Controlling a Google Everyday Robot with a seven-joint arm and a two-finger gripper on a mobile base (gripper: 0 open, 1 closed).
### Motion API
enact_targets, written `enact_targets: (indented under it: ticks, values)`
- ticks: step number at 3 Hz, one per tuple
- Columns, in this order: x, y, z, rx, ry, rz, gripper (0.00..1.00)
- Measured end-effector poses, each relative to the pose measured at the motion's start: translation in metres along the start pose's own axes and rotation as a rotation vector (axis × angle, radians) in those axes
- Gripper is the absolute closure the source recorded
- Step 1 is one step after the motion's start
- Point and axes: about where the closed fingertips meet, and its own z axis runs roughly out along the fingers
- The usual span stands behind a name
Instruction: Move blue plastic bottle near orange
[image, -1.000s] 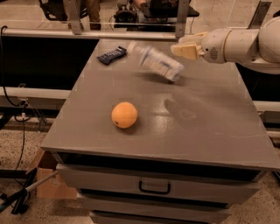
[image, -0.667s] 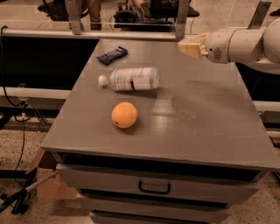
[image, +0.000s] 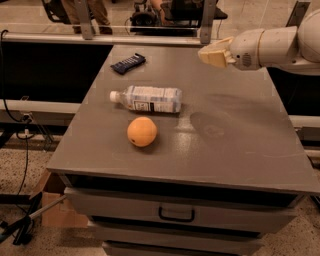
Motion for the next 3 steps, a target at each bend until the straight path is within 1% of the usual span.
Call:
enact_targets:
  ticks: [1,2,3]
  values:
    - [0.009,0.02,0.004,-0.061,0.033,-0.007,0.3]
    - [0.02,0.038,0.008,-0.114,0.059,-0.006,0.27]
    - [0.025,0.051,0.02,-0.163,0.073,-0.02,0.5]
